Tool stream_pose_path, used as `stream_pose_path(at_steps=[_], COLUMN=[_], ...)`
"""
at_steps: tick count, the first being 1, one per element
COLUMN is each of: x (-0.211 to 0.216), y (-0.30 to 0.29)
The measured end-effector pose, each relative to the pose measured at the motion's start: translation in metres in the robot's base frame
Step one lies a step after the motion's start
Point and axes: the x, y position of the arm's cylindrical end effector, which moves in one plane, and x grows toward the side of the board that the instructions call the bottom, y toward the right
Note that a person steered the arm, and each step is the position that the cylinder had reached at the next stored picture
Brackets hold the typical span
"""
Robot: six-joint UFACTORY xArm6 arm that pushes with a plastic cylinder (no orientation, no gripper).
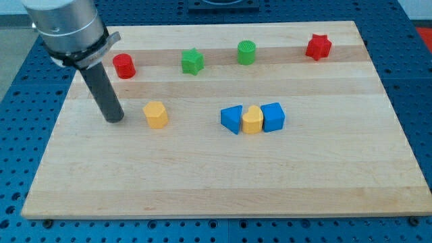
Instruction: Move the yellow hexagon towards the center
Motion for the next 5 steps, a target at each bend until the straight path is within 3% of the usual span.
stream_pose_path(at_steps=[2,3,5], x=[-0.002,-0.002,-0.006], y=[0.094,0.113,0.042])
